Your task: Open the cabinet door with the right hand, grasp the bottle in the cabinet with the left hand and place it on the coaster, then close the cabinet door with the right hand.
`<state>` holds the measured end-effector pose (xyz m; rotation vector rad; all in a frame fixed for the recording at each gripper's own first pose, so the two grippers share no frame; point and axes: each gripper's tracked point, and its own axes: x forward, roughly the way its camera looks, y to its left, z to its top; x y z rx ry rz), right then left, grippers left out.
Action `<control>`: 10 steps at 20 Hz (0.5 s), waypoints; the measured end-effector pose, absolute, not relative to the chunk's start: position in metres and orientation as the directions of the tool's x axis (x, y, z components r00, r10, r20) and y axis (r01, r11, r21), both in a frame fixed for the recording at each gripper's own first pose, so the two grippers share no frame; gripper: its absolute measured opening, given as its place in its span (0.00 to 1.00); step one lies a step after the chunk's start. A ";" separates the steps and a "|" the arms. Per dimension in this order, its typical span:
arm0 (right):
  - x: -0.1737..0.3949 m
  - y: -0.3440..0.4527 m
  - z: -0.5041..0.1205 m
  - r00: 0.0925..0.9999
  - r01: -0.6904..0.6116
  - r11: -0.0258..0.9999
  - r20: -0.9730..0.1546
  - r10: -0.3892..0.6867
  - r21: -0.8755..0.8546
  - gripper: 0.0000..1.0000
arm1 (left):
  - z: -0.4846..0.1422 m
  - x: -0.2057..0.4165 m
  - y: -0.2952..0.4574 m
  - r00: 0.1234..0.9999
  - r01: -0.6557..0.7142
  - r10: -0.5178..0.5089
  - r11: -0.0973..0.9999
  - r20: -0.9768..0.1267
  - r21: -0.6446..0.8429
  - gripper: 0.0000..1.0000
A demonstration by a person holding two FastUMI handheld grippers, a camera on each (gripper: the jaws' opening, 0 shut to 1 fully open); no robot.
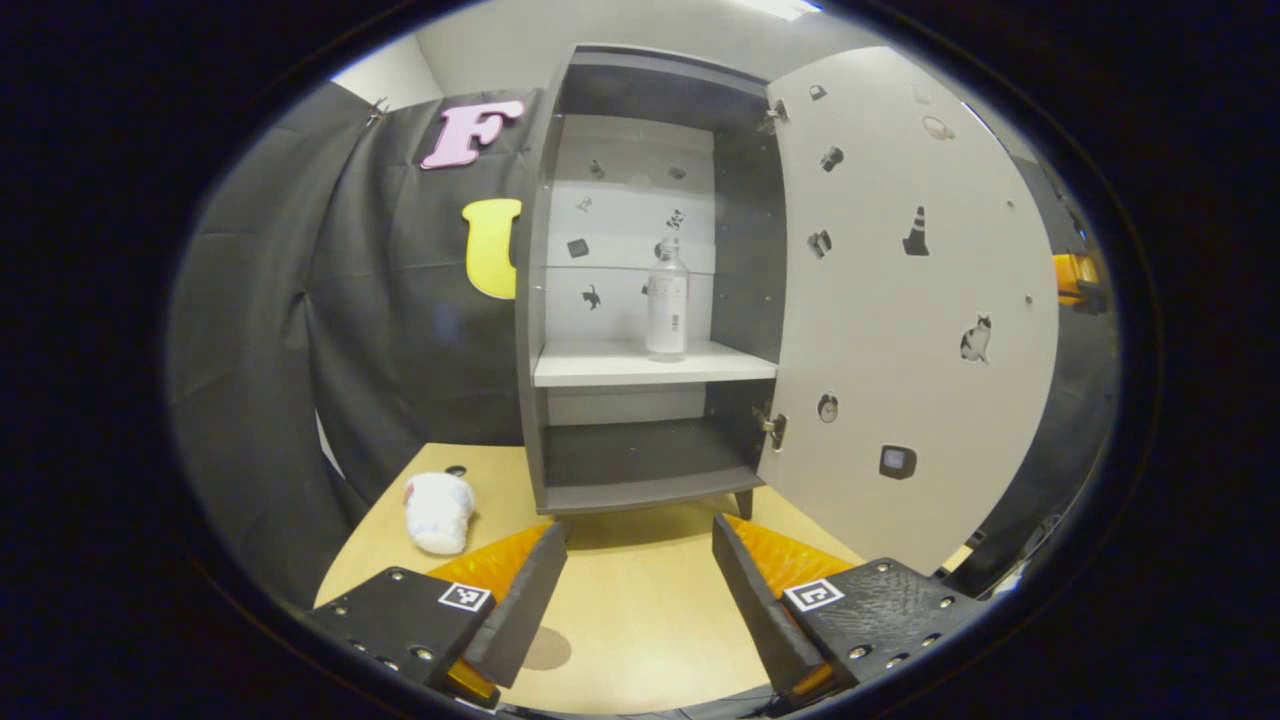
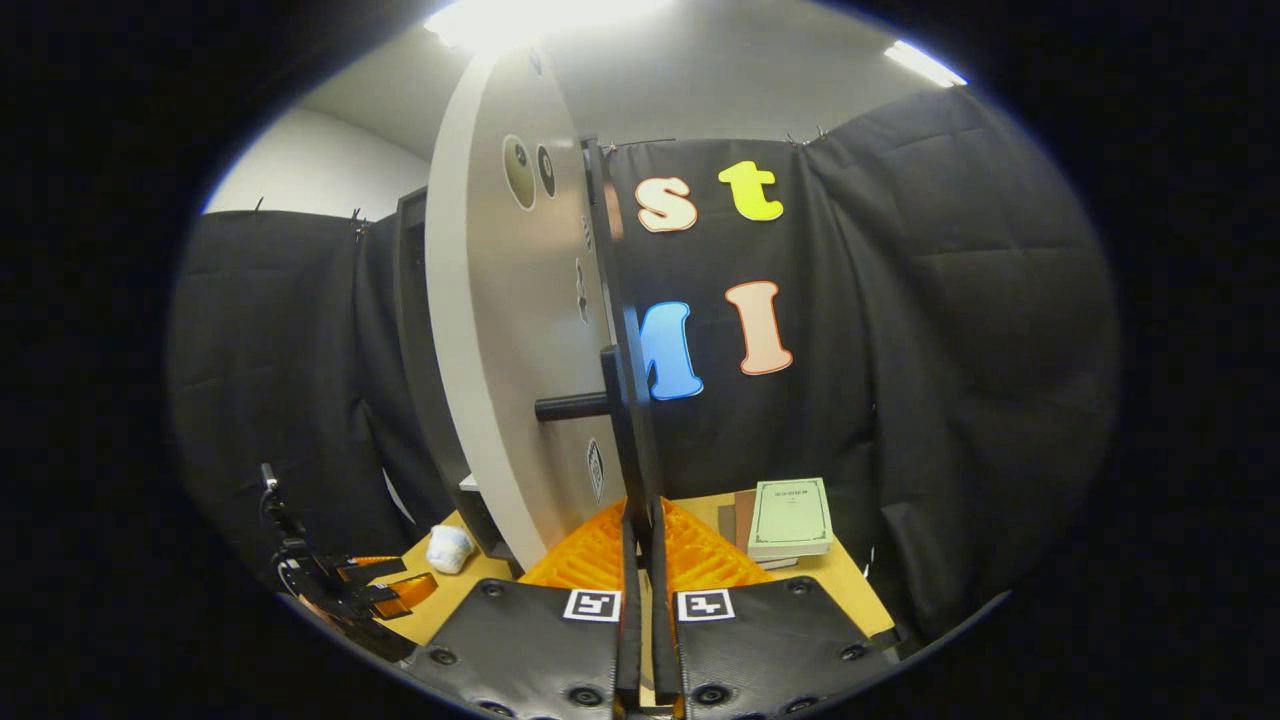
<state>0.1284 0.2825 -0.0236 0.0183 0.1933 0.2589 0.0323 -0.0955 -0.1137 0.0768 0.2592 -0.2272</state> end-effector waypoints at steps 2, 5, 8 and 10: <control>0.117 0.281 -0.028 0.949 -0.242 0.969 -0.197 0.248 0.052 0.09 | -0.112 0.030 -0.098 0.935 0.255 -0.236 0.966 -0.265 0.039 0.89; 0.096 0.272 -0.035 0.950 -0.219 0.974 -0.216 0.225 0.055 0.10 | -0.108 0.033 -0.099 0.931 0.284 -0.261 0.957 -0.255 0.058 0.90; 0.078 0.251 -0.051 0.946 -0.190 0.982 -0.268 0.182 -0.006 0.14 | -0.098 0.036 -0.096 0.930 0.298 -0.274 0.952 -0.244 0.067 0.90; 0.069 0.241 -0.054 0.946 -0.168 0.986 -0.281 0.161 -0.002 0.05 | -0.088 0.037 -0.092 0.935 0.295 -0.273 0.953 -0.227 0.070 0.90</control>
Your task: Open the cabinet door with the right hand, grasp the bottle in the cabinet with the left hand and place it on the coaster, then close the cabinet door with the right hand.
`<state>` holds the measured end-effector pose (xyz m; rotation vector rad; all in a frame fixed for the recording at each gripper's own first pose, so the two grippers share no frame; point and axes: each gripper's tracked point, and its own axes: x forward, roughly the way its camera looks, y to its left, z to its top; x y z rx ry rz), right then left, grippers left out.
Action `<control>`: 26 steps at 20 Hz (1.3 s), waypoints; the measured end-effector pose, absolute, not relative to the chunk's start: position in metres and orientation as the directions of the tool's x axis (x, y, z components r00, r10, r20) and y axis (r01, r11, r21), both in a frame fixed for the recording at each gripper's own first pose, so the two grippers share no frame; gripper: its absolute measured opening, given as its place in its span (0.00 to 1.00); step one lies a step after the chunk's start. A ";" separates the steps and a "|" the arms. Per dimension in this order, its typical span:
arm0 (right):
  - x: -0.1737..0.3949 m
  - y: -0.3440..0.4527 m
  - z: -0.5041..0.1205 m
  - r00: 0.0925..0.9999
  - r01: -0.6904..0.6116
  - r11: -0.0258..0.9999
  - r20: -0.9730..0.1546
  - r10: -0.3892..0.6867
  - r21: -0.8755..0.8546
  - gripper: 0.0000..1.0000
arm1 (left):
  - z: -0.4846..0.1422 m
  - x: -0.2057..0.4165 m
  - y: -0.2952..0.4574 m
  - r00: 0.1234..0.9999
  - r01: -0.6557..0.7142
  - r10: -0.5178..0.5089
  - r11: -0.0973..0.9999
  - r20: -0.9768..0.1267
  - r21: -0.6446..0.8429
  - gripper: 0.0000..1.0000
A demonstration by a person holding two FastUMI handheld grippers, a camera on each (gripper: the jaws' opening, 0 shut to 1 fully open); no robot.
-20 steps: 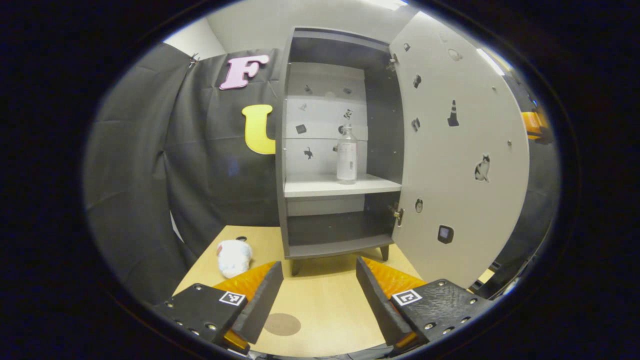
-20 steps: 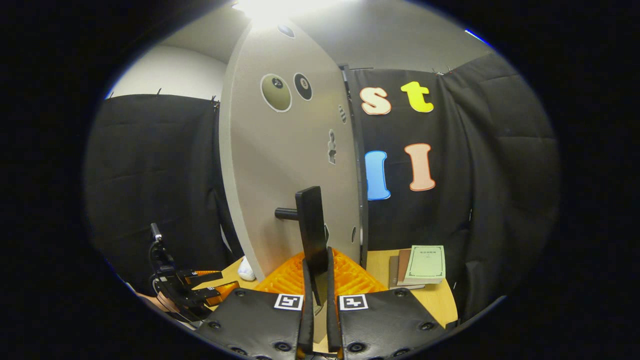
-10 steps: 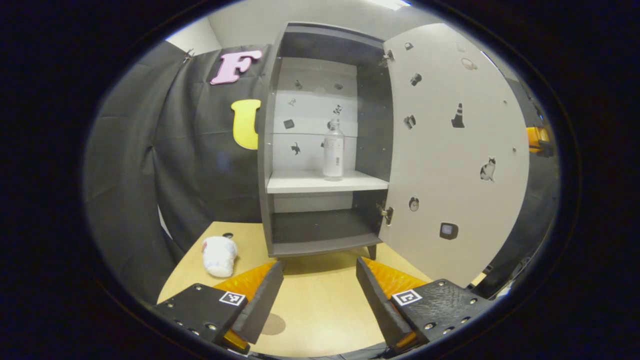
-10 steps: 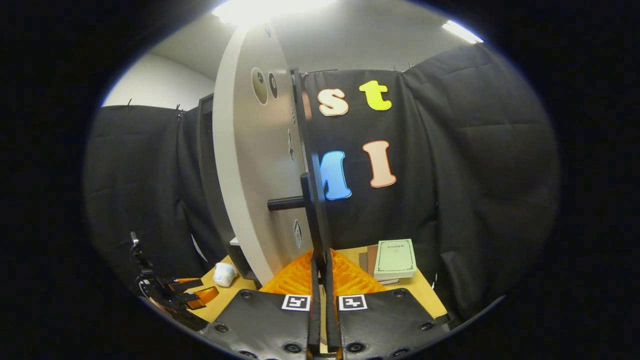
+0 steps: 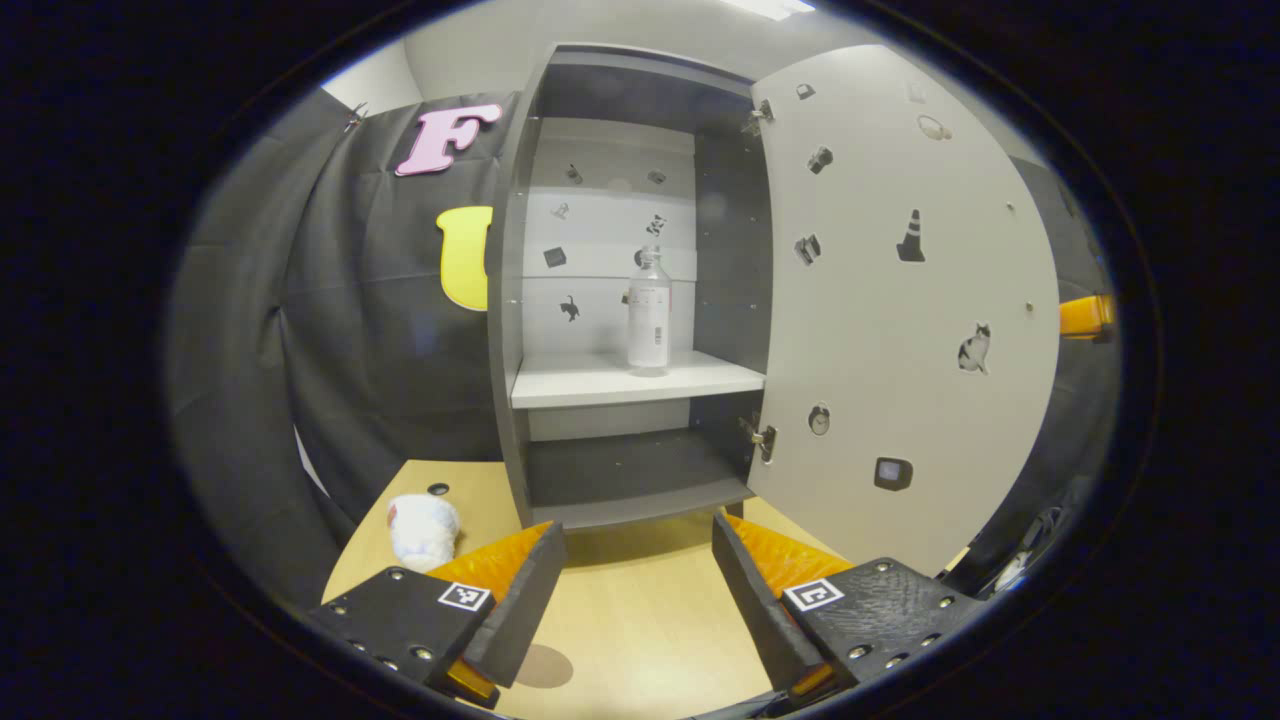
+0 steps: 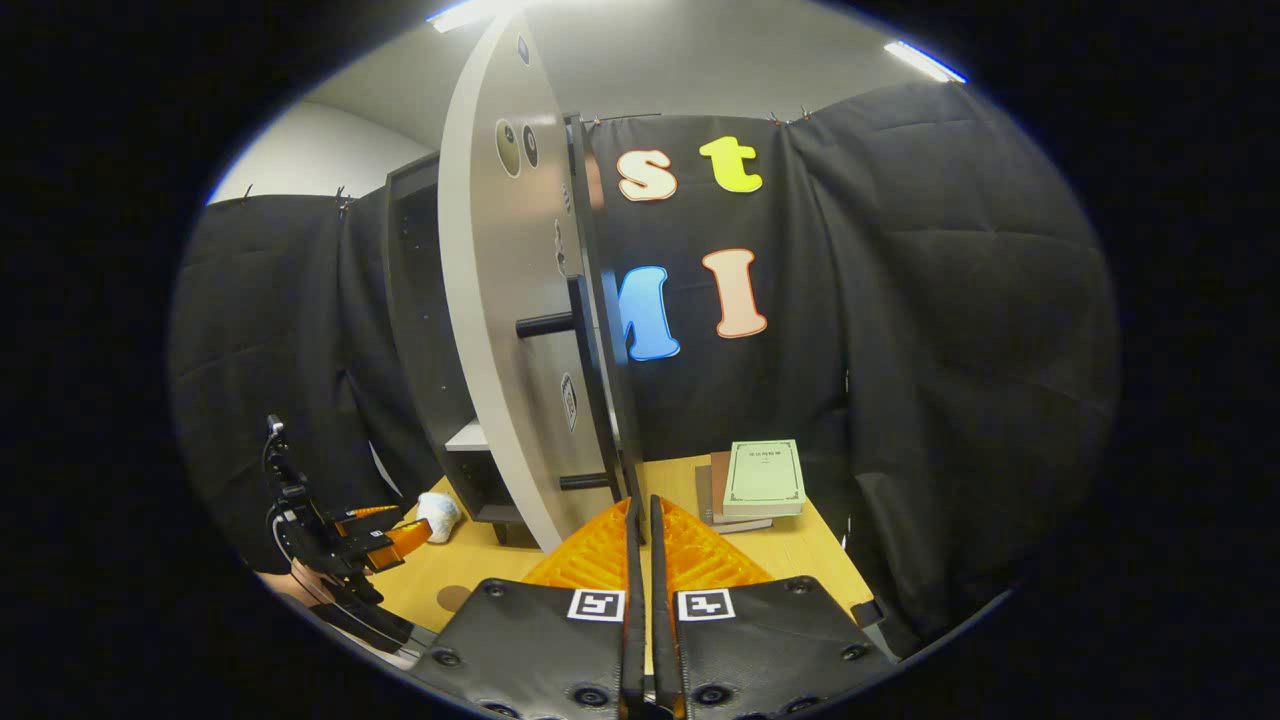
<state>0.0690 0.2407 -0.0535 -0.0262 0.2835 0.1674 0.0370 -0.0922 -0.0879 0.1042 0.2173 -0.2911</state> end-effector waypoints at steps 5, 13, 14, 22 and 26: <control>0.105 0.202 -0.024 0.969 -0.065 0.998 -0.241 0.056 -0.027 0.05 | -0.052 0.059 -0.084 0.943 0.289 -0.274 0.956 -0.190 0.053 0.89; 0.186 0.159 0.008 0.987 0.019 0.997 -0.161 -0.030 -0.069 0.34 | 0.017 0.129 -0.095 0.955 0.279 -0.276 0.960 -0.108 0.011 0.89; 0.195 0.160 0.008 0.988 0.016 0.998 -0.153 -0.024 -0.055 0.35 | 0.023 0.141 -0.096 0.958 0.271 -0.269 0.963 -0.101 0.004 0.89; 0.251 0.140 0.007 0.995 -0.008 1.000 -0.104 0.008 0.004 0.99 | 0.062 0.226 -0.130 0.954 0.289 -0.289 0.957 -0.075 -0.006 0.89; 0.266 0.127 -0.008 0.993 0.021 1.000 -0.120 -0.022 -0.010 1.00 | 0.060 0.262 -0.152 0.942 0.324 -0.319 0.945 -0.102 0.036 0.90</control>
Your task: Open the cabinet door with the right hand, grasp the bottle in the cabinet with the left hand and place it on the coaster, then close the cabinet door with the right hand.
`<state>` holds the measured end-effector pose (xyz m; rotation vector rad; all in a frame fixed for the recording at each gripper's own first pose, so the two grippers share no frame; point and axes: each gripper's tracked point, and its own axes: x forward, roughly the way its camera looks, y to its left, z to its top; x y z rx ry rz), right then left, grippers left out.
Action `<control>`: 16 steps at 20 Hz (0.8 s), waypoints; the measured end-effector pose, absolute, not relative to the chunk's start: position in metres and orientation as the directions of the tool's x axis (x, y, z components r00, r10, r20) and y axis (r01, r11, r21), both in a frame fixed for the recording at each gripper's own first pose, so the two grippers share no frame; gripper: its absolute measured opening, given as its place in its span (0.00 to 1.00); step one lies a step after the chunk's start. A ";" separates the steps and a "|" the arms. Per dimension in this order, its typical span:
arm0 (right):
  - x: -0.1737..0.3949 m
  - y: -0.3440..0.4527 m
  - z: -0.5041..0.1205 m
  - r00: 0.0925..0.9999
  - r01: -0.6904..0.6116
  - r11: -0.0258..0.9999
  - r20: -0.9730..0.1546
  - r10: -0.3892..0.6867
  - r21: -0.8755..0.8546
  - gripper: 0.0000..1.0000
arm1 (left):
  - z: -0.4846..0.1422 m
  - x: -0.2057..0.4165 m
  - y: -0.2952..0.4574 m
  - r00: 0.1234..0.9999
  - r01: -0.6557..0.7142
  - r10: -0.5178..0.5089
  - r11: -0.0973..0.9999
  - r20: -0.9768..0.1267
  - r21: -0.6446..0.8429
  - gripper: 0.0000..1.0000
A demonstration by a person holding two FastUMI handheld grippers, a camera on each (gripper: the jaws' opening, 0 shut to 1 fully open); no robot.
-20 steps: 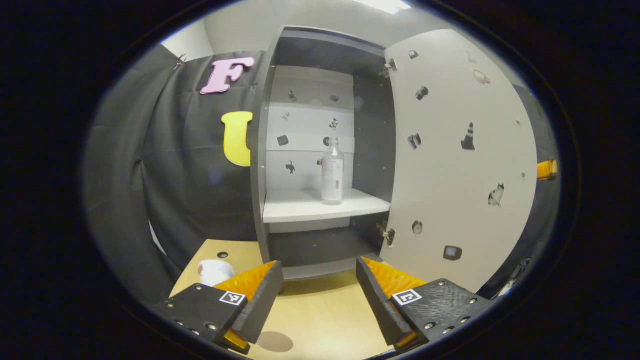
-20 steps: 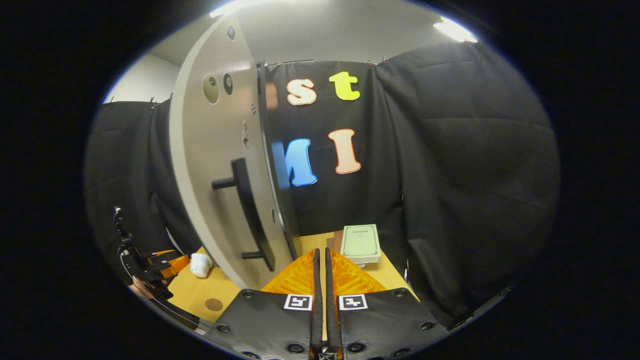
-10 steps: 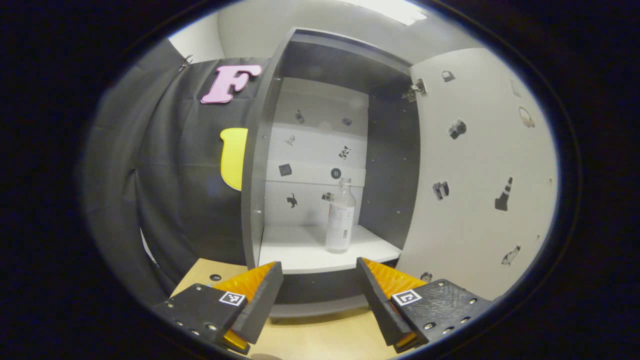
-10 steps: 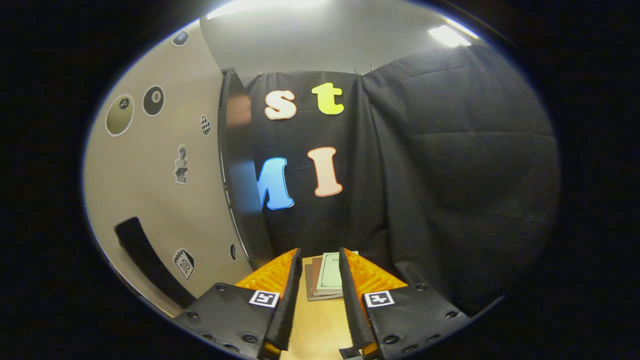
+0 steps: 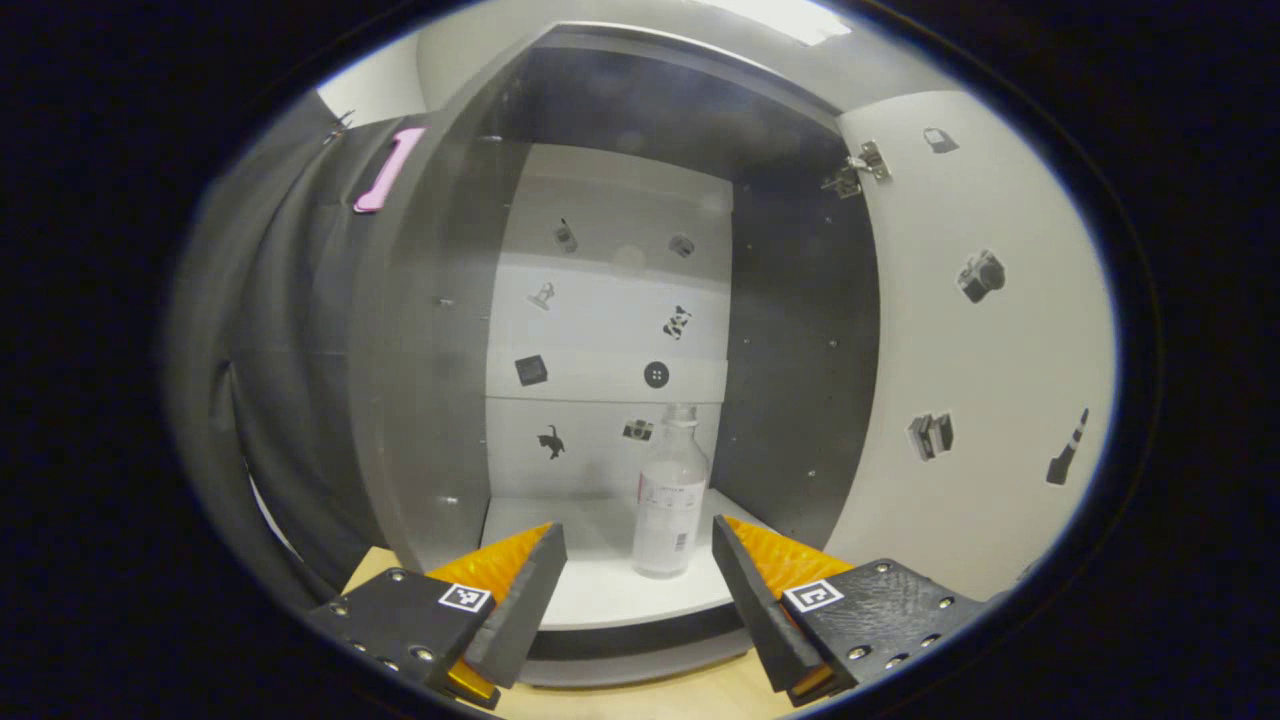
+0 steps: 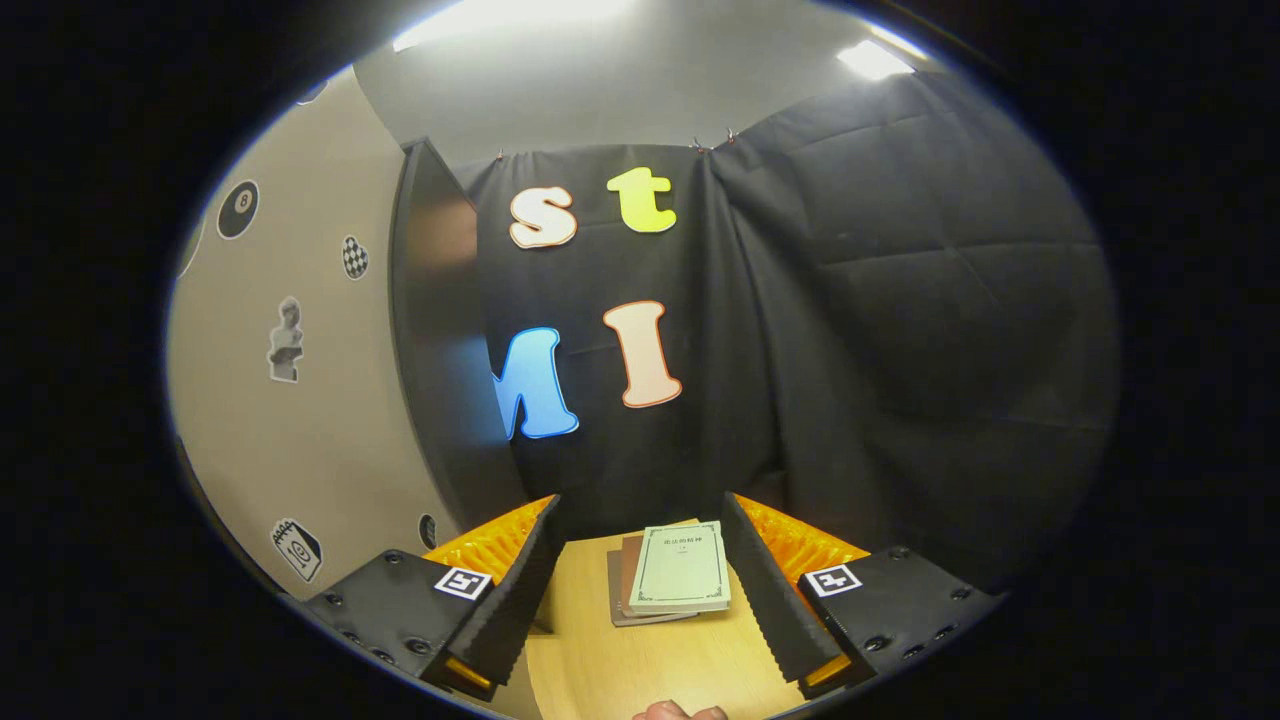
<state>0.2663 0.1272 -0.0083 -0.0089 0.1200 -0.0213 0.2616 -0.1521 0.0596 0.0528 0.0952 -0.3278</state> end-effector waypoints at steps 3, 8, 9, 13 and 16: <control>0.271 0.122 -0.021 0.989 0.036 0.999 -0.146 -0.035 0.010 0.98 | 0.051 0.287 -0.168 0.935 0.343 -0.334 0.937 -0.120 0.068 0.90; 0.276 0.111 -0.041 0.977 0.068 0.997 -0.204 -0.059 0.039 0.98 | 0.036 0.321 -0.194 0.916 0.385 -0.377 0.922 -0.138 0.043 0.90; 0.279 0.110 -0.042 0.976 0.074 0.996 -0.208 -0.064 0.041 0.98 | 0.035 0.328 -0.198 0.915 0.390 -0.380 0.919 -0.138 0.052 0.90; 0.286 0.104 -0.046 0.973 0.094 0.995 -0.217 -0.084 0.036 0.98 | 0.032 0.348 -0.208 0.912 0.400 -0.384 0.910 -0.143 0.109 0.89; 0.292 0.104 -0.052 0.969 0.100 0.994 -0.233 -0.086 0.049 0.98 | 0.030 0.360 -0.214 0.915 0.396 -0.379 0.910 -0.139 0.125 0.90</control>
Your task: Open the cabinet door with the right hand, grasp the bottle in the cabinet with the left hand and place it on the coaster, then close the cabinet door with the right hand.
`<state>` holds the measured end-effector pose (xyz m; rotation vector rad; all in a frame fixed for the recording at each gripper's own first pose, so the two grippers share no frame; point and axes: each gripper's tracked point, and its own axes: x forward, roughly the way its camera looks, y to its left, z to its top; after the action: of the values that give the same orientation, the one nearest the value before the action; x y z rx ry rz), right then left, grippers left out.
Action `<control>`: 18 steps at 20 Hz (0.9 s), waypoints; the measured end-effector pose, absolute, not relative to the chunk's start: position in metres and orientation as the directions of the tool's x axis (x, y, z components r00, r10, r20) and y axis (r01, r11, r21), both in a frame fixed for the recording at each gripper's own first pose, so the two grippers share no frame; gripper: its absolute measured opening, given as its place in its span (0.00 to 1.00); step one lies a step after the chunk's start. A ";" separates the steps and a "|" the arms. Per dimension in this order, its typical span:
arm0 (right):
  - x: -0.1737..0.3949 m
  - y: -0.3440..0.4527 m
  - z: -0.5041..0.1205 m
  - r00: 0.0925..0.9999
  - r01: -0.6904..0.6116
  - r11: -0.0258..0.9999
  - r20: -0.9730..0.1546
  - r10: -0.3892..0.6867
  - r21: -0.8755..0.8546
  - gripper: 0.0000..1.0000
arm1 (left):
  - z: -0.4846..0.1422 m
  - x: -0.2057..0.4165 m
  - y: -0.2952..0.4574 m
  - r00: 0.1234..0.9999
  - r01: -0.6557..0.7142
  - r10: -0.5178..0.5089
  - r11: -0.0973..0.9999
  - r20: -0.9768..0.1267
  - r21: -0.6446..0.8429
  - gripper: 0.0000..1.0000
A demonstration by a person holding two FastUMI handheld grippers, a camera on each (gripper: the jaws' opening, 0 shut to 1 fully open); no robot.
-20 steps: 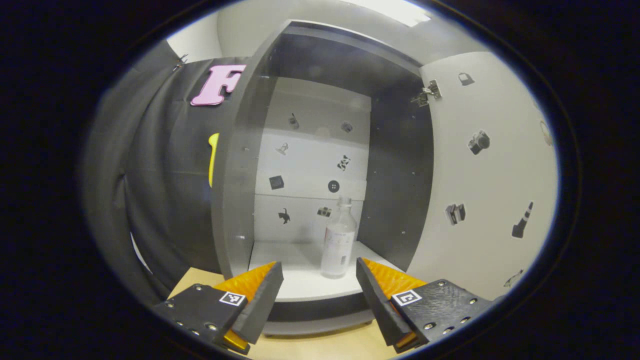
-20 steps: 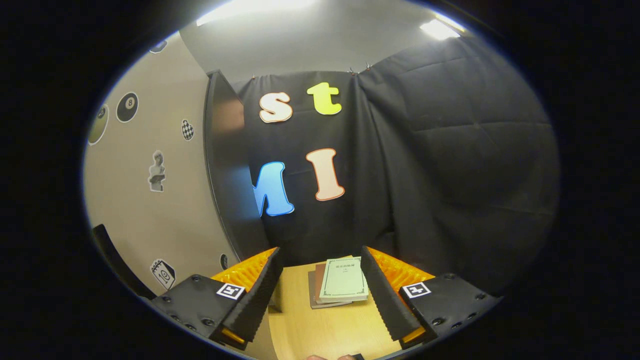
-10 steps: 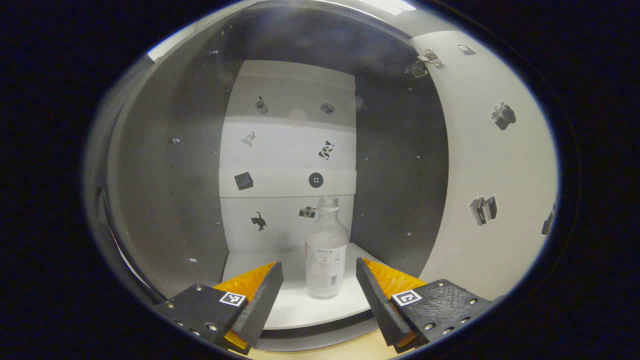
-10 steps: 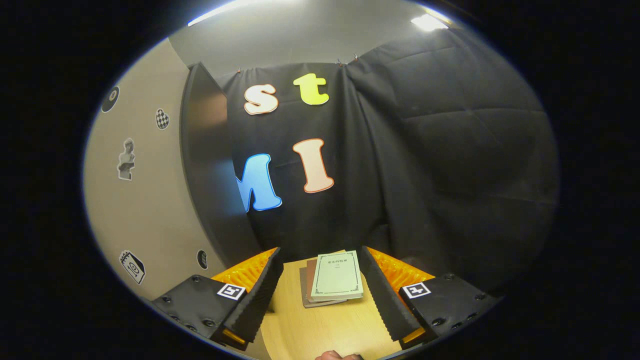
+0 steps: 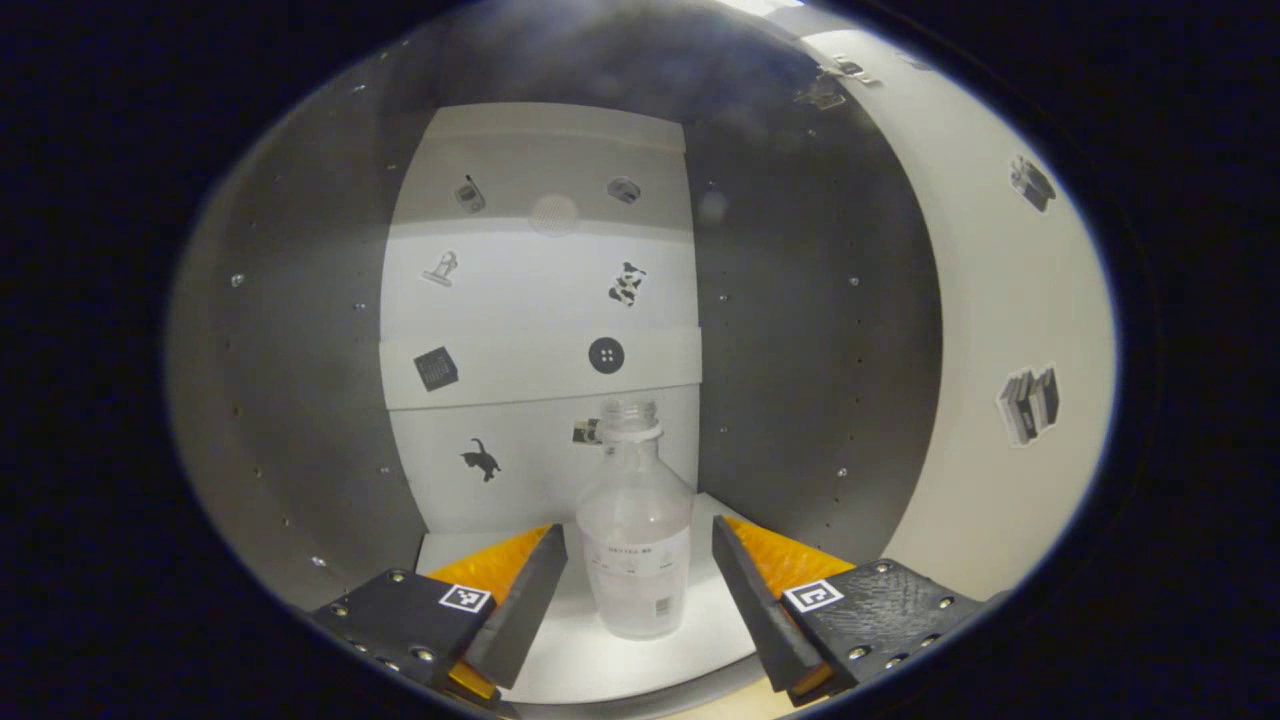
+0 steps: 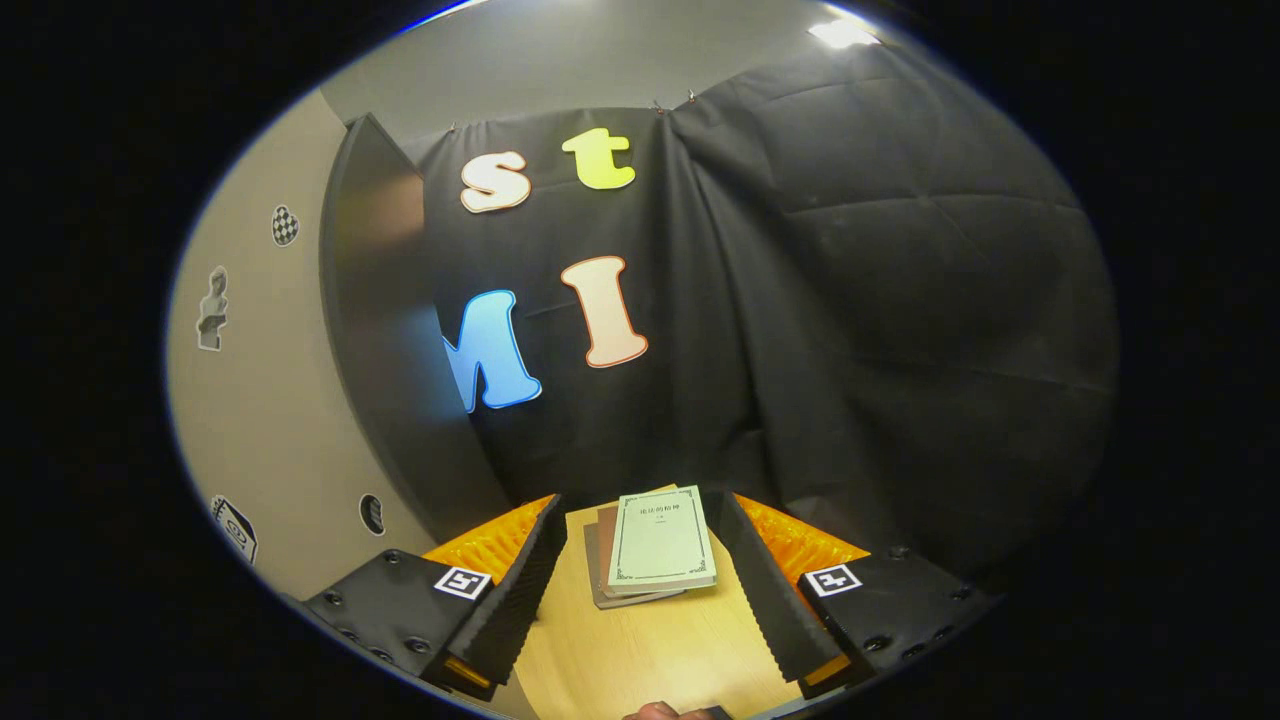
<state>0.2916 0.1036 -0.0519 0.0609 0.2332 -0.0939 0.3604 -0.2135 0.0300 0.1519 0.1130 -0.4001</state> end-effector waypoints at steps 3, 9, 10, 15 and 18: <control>0.294 0.105 -0.058 0.966 0.095 0.994 -0.248 -0.078 0.061 0.98 | 0.028 0.367 -0.216 0.915 0.396 -0.381 0.911 -0.134 0.112 0.89; 0.296 0.101 -0.062 0.961 0.111 0.992 -0.262 -0.092 0.057 0.98 | 0.024 0.379 -0.219 0.912 0.401 -0.388 0.911 -0.131 0.093 0.90; 0.296 0.101 -0.062 0.960 0.113 0.992 -0.263 -0.094 0.059 0.98 | 0.023 0.379 -0.220 0.912 0.402 -0.389 0.911 -0.132 0.092 0.90; 0.298 0.101 -0.067 0.958 0.116 0.991 -0.271 -0.093 0.067 0.98 | 0.023 0.380 -0.219 0.913 0.400 -0.387 0.912 -0.132 0.089 0.74; 0.297 0.102 -0.070 0.957 0.116 0.991 -0.276 -0.092 0.070 0.98 | 0.024 0.375 -0.219 0.910 0.405 -0.392 0.911 -0.134 0.084 0.74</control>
<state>0.2973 0.1019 -0.0697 0.0856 0.2755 -0.1055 0.3753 -0.2189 0.0237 0.1106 0.1153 -0.4119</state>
